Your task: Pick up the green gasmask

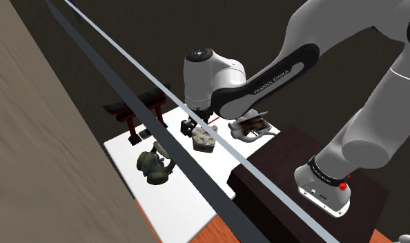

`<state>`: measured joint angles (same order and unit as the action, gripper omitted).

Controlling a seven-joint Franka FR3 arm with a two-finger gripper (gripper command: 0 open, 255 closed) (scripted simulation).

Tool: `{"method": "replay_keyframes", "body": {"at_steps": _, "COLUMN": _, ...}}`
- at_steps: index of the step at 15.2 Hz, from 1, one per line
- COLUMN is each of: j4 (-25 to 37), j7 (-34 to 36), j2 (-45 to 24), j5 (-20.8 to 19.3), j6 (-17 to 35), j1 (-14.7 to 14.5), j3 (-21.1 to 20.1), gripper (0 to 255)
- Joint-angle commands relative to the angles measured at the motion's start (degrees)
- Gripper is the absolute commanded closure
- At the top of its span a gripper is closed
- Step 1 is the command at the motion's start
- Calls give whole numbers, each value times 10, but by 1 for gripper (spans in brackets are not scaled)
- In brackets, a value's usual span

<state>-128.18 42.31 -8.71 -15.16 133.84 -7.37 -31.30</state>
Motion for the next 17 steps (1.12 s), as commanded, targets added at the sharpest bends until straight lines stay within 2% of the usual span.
{"method": "replay_keyframes", "body": {"at_steps": 1, "j4": 44, "j7": 47, "j2": -59, "j5": -44, "j6": 2, "j1": -20, "j3": 5, "gripper": 0}}
{"method": "replay_keyframes", "body": {"at_steps": 6, "j4": 147, "j7": 118, "j2": -175, "j5": -113, "j6": -5, "j1": -80, "j3": 33, "gripper": 0}}
{"method": "replay_keyframes", "body": {"at_steps": 11, "j4": 268, "j7": 158, "j2": -286, "j5": -152, "j6": -24, "j1": -141, "j3": 62, "gripper": 0}}
{"method": "replay_keyframes", "body": {"at_steps": 17, "j4": 273, "j7": 171, "j2": -318, "j5": -169, "j6": 3, "j1": -151, "j3": 77, "gripper": 0}}
